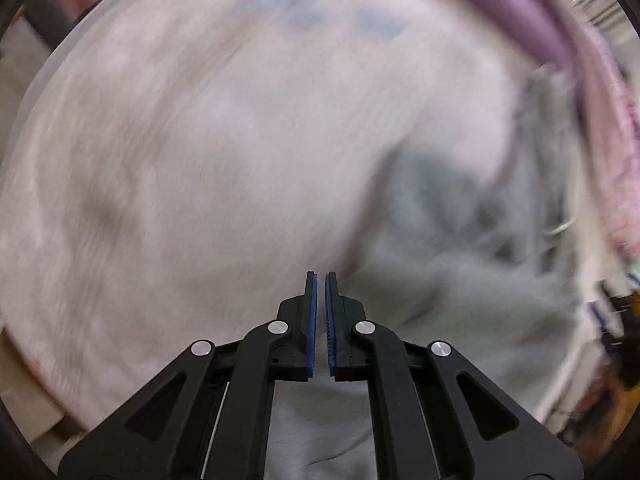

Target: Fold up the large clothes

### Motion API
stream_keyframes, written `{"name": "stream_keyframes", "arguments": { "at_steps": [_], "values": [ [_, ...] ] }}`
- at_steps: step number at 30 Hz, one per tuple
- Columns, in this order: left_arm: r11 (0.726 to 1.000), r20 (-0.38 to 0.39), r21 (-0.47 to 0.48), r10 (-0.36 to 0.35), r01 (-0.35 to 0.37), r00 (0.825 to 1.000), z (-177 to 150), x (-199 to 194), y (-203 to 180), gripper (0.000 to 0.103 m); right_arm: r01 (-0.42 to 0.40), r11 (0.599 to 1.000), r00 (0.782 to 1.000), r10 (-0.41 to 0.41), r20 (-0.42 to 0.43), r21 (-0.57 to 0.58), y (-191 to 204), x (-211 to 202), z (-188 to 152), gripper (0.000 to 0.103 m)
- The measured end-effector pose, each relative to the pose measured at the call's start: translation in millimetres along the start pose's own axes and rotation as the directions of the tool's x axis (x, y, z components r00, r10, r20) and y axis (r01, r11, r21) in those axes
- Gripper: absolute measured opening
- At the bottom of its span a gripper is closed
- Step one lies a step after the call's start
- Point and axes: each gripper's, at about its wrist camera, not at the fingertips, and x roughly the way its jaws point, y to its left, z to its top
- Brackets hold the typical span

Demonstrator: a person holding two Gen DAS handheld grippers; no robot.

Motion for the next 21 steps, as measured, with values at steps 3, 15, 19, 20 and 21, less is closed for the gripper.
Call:
{"name": "stream_keyframes", "arguments": {
  "at_steps": [3, 15, 19, 20, 21],
  "values": [
    [0.994, 0.055, 0.061, -0.095, 0.092, 0.994, 33, -13, -46, 0.036, -0.012, 1.0, 1.0, 0.012, 0.012, -0.005, 6, 1, 13, 0.059],
    [0.938, -0.008, 0.286, -0.203, 0.197, 0.979, 125, 52, -212, 0.06, -0.056, 0.997, 0.998, 0.057, 0.007, -0.06, 42, 42, 74, 0.061],
    [0.937, -0.008, 0.294, -0.192, 0.186, 0.981, 147, 71, -233, 0.061, -0.089, 0.992, 0.996, 0.09, 0.003, -0.092, 62, 61, 93, 0.061],
    [0.936, 0.005, 0.304, -0.19, 0.18, 0.982, 154, 74, -239, 0.061, -0.102, 0.99, 0.995, 0.102, -0.003, -0.1, 68, 68, 99, 0.061],
    [0.936, 0.019, 0.309, -0.183, 0.168, 0.983, 159, 77, -243, 0.061, -0.111, 0.989, 0.994, 0.111, -0.004, -0.103, 71, 72, 103, 0.061]
  ]
}}
